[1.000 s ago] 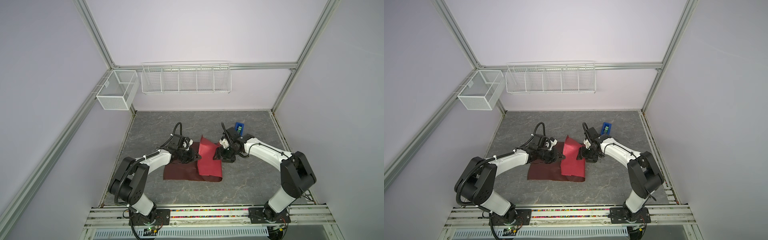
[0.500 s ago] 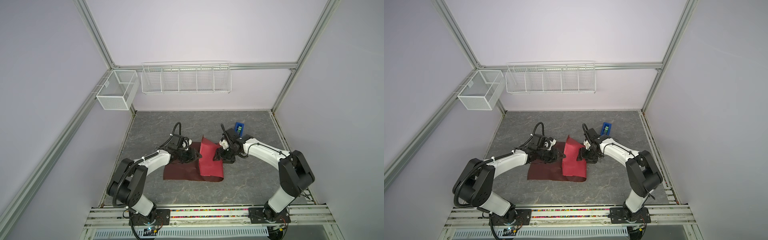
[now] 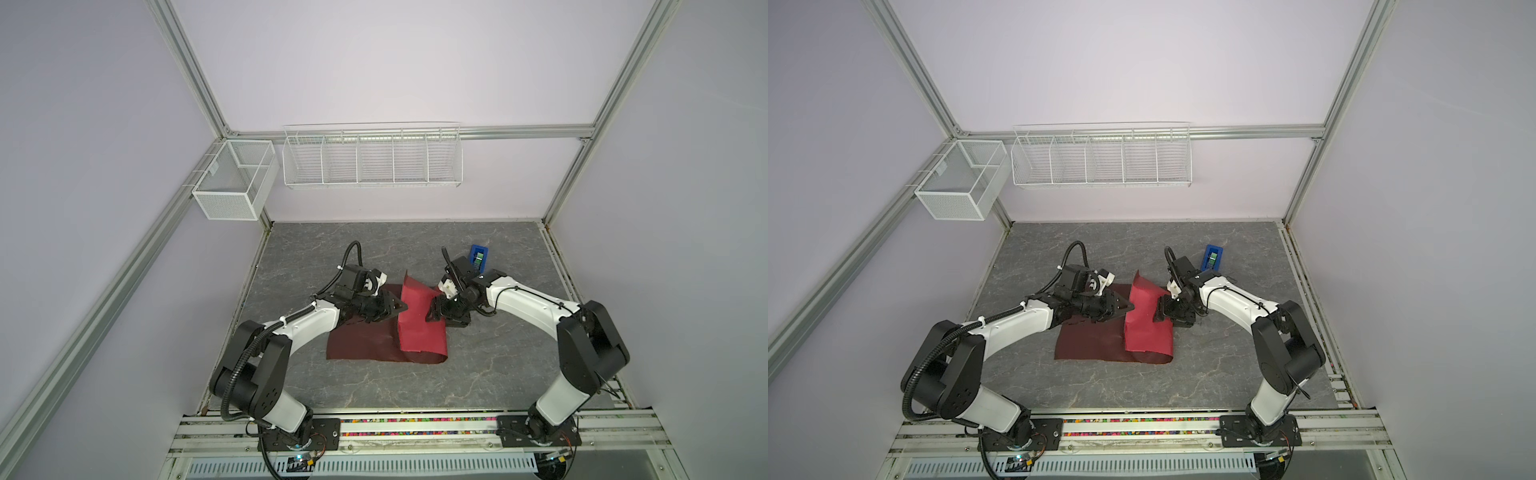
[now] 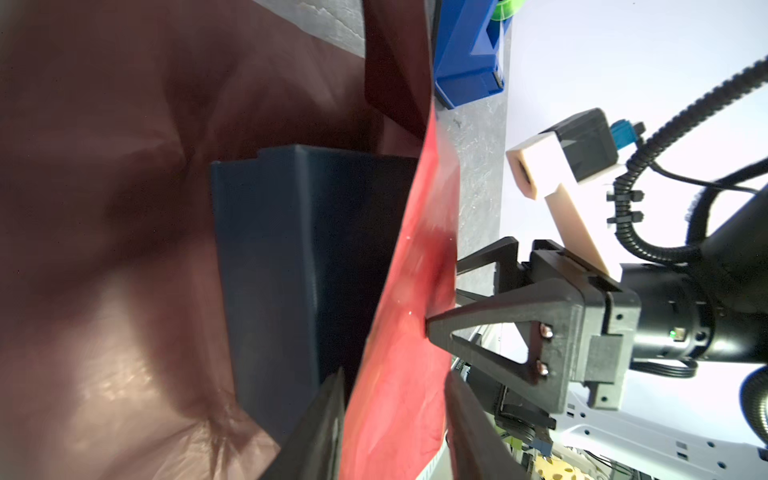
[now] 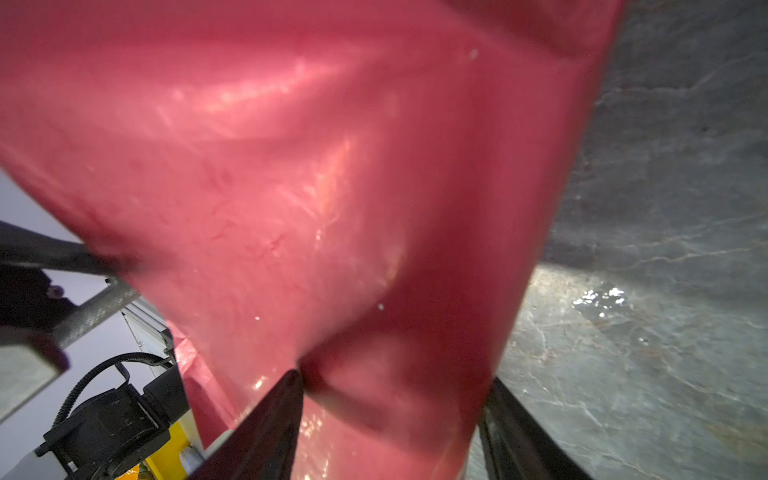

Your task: Wrap the gift box in paper

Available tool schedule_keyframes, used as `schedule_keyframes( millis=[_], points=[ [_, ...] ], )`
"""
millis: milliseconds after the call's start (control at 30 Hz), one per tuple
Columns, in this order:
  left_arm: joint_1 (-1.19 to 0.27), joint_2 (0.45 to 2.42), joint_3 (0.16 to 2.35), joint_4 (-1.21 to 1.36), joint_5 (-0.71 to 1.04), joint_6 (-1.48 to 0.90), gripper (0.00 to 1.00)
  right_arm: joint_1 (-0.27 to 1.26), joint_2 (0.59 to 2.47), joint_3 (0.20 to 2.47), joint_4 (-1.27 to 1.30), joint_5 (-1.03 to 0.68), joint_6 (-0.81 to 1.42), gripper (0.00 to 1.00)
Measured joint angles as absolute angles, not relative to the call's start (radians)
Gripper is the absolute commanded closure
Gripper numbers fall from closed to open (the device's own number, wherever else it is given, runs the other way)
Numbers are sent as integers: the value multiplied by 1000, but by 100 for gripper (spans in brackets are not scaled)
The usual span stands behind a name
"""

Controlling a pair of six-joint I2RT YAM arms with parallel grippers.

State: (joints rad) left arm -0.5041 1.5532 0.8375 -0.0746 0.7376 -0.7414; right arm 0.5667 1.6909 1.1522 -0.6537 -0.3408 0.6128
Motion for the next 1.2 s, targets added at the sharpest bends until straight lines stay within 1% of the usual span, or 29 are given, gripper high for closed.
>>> schedule_keyframes(
  millis=[67,167,367,467,533,600,700,733,867,1000,1200],
  points=[
    [-504,1570,838,-60,751,-747,62,567,1691,1152,-654,-341,613,32],
    [-504,1589,838,-51,765,-749,66,567,1691,1152,-654,-341,613,32],
    [-504,1601,840,-51,765,-742,86,567,1691,1152,-654,-341,613,32],
    [-504,1603,841,-68,753,-730,92,567,1691,1152,-654,-341,613,32],
    [-504,1603,846,-91,741,-717,90,567,1691,1152,-654,-341,613,32],
    [-504,1602,855,-117,727,-698,77,567,1691,1152,-654,-341,613,32],
    [-505,1597,882,-141,707,-675,65,567,1691,1152,-654,-341,613,32],
    [-504,1597,889,-149,699,-667,64,567,1691,1152,-654,-341,613,32],
    [-503,1597,905,-163,677,-657,63,567,1691,1152,-654,-341,613,32],
    [-502,1603,905,-150,690,-662,63,567,1691,1152,-654,-341,613,32],
    [-502,1614,904,-82,741,-702,72,567,1691,1152,-654,-341,613,32]
  ],
)
